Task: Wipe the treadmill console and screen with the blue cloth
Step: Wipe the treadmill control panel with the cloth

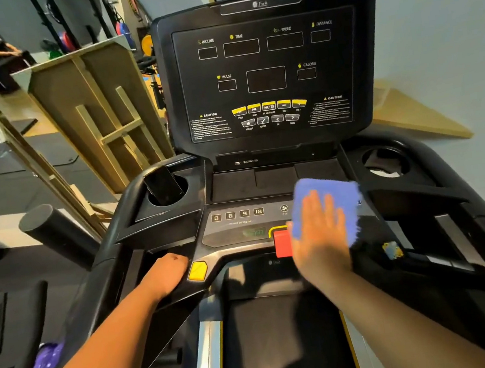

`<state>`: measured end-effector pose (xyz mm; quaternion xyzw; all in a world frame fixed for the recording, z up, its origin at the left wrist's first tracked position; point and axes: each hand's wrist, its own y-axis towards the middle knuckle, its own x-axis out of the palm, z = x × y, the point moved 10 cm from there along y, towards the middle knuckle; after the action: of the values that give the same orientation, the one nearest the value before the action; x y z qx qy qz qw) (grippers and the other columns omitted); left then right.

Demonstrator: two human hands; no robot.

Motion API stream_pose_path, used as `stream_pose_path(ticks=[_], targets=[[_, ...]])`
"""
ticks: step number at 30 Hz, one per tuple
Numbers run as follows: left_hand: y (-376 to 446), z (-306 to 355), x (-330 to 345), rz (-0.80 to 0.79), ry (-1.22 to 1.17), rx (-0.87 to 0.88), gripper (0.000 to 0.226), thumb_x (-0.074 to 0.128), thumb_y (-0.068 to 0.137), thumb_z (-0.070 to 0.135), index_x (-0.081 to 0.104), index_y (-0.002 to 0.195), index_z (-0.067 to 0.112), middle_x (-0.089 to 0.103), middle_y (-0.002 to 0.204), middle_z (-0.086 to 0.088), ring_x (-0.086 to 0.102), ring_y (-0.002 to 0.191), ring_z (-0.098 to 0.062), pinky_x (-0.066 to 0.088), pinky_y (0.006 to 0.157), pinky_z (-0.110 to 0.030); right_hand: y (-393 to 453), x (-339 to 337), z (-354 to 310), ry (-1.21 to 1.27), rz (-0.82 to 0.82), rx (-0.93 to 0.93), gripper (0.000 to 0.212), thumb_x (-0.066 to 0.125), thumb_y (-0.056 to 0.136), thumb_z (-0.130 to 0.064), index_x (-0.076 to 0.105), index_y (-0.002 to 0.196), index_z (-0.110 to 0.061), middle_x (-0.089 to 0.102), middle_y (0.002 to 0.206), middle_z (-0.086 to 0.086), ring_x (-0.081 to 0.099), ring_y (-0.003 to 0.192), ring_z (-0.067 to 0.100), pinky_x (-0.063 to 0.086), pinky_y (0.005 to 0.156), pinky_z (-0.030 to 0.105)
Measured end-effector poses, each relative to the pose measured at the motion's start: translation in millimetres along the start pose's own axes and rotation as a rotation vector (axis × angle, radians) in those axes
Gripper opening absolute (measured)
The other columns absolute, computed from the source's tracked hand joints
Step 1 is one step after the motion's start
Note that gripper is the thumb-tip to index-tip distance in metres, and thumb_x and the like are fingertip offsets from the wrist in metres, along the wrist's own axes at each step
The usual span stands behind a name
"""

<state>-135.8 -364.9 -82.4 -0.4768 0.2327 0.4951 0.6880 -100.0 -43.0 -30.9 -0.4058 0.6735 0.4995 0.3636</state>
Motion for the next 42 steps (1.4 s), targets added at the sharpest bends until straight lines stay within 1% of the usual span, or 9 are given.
stream_pose_path(ticks=[7, 12, 18, 23, 26, 30, 32, 40, 42], targets=[[-2.3, 5.4, 0.4, -0.008, 0.032, 0.022, 0.035, 0.039, 0.101, 0.013, 0.071, 0.09, 0.003, 0.072, 0.104, -0.016, 0.067, 0.098, -0.029, 0.049, 0.09, -0.04, -43.7, 10.2, -75.1, 0.031, -0.165, -0.665, 0.058, 0.044, 0.101, -0.038, 0.035, 0.154, -0.017, 0.029, 0.163, -0.002, 0.021, 0.152, 0.026, 0.018, 0.122, 0.047], [-0.6, 2.5, 1.1, -0.015, 0.027, 0.016, 0.036, 0.039, 0.102, 0.015, 0.071, 0.089, 0.005, 0.072, 0.103, -0.014, 0.067, 0.096, -0.025, 0.051, 0.091, -0.041, -38.5, -29.8, 31.5, 0.176, 0.03, -0.431, 0.056, 0.061, 0.097, -0.025, 0.046, 0.147, -0.007, 0.045, 0.154, 0.008, 0.035, 0.146, 0.028, 0.036, 0.11, 0.059], [-3.5, 3.3, 1.4, -0.007, -0.02, -0.019, 0.035, 0.039, 0.101, 0.013, 0.068, 0.085, 0.006, 0.071, 0.107, -0.017, 0.066, 0.1, -0.029, 0.049, 0.093, -0.042, -8.2, -8.9, 43.3, -0.016, -0.053, 0.123, 0.065, 0.029, 0.1, -0.04, 0.037, 0.15, 0.0, 0.037, 0.156, 0.022, 0.028, 0.146, 0.043, 0.025, 0.117, 0.058], [-5.9, -7.3, -0.7, 0.05, -0.206, -0.122, 0.033, 0.039, 0.101, 0.014, 0.07, 0.1, 0.002, 0.069, 0.115, -0.018, 0.064, 0.106, -0.032, 0.049, 0.096, -0.042, -0.8, 19.3, -103.8, 0.041, -0.162, -0.154, 0.073, 0.02, 0.098, -0.05, 0.031, 0.153, -0.003, 0.028, 0.16, 0.02, 0.022, 0.148, 0.042, 0.019, 0.12, 0.058], [-2.3, -16.4, -3.9, 0.102, -0.251, -0.185, 0.029, 0.044, 0.1, 0.016, 0.068, 0.107, 0.001, 0.066, 0.113, -0.019, 0.061, 0.109, -0.037, 0.046, 0.089, -0.039, -30.3, 34.8, -179.4, 0.024, -0.27, -0.435, 0.077, 0.046, 0.096, -0.041, 0.017, 0.157, -0.004, 0.009, 0.166, 0.017, -0.001, 0.151, 0.041, -0.003, 0.12, 0.053], [5.2, -19.5, 3.7, 0.052, -0.166, -0.138, 0.035, 0.039, 0.1, 0.015, 0.06, 0.073, 0.011, 0.069, 0.092, -0.01, 0.064, 0.094, -0.033, 0.043, 0.077, -0.034, -64.4, 47.0, -205.8, 0.051, -0.389, -0.775, 0.076, 0.048, 0.091, -0.028, 0.017, 0.158, -0.009, 0.011, 0.168, 0.007, -0.004, 0.153, 0.035, -0.007, 0.122, 0.051], [4.2, -17.2, 5.0, 0.039, -0.174, -0.11, 0.037, 0.036, 0.102, 0.018, 0.067, 0.086, 0.006, 0.071, 0.104, -0.012, 0.065, 0.102, -0.033, 0.046, 0.084, -0.037, -62.4, 44.0, -193.4, 0.082, -0.4, -0.897, 0.076, 0.053, 0.091, -0.025, 0.02, 0.158, -0.013, 0.015, 0.167, 0.003, 0.0, 0.154, 0.03, -0.004, 0.124, 0.048], [3.8, -13.1, 2.2, 0.057, -0.164, -0.129, 0.035, 0.04, 0.099, 0.012, 0.07, 0.082, 0.008, 0.071, 0.103, -0.018, 0.064, 0.104, -0.037, 0.047, 0.086, -0.042, -21.1, 2.9, -52.9, 0.064, -0.187, -0.633, 0.06, 0.055, 0.098, -0.033, 0.039, 0.152, -0.013, 0.035, 0.16, 0.001, 0.028, 0.15, 0.027, 0.027, 0.119, 0.051], [4.3, -15.7, 0.3, 0.085, -0.206, -0.176, 0.03, 0.043, 0.099, 0.013, 0.069, 0.099, -0.002, 0.068, 0.111, -0.022, 0.061, 0.11, -0.041, 0.045, 0.085, -0.039, -18.0, 2.2, -13.1, -0.014, -0.243, -0.5, 0.071, 0.065, 0.09, -0.033, 0.037, 0.153, -0.016, 0.036, 0.16, 0.0, 0.028, 0.149, 0.026, 0.028, 0.118, 0.049]])
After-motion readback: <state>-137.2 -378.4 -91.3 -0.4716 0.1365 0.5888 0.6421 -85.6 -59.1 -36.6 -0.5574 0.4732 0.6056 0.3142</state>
